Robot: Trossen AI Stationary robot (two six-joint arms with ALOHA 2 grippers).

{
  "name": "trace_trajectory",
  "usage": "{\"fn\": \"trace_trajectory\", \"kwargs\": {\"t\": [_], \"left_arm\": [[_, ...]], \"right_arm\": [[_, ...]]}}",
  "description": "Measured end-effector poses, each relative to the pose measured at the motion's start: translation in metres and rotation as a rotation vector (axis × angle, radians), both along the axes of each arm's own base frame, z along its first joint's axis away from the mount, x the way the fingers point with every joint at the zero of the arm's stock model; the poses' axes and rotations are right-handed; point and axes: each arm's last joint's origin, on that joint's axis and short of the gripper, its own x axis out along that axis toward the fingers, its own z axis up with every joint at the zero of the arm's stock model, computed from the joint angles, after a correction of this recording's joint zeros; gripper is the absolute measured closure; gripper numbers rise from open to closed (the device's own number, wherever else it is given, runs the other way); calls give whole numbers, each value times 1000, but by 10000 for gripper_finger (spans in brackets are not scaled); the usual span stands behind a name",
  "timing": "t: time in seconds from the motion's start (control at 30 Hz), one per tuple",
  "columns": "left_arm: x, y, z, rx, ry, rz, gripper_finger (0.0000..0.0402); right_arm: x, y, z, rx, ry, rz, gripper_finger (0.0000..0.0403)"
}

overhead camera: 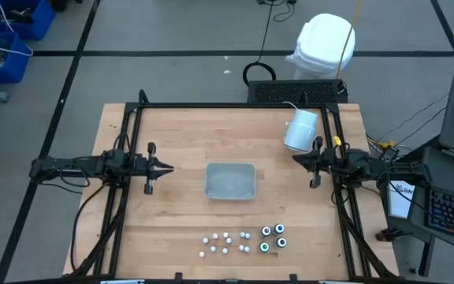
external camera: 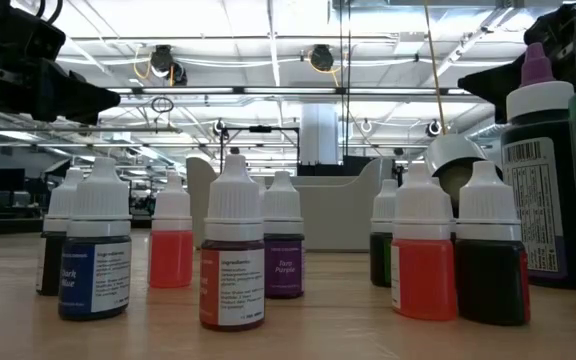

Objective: Pick & Place food coloring
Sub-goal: Put the big black bottle into the gray bin

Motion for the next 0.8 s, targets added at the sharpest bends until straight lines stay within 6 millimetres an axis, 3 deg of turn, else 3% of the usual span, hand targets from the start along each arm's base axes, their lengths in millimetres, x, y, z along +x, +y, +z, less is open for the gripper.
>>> {"fn": "trace_trajectory", "kwargs": {"t": [0.2,0.4,0.5,0.63,0.8], "left_arm": [[0,0,2,-41,-25,1,362],[0,0,3,-160,-26,6,362],[0,0,4,-156,-39,12,362],[0,0,5,-153,-51,18,362],[0,1,5,-152,-54,31,362]], "right_arm": [[0,0,1,-2,-13,1,403],[-2,2,16,-32,-148,72,403],[3,7,14,-55,-47,142,401],[5,17,59,-87,-69,206,391],[19,39,112,-170,113,277,377]]}}
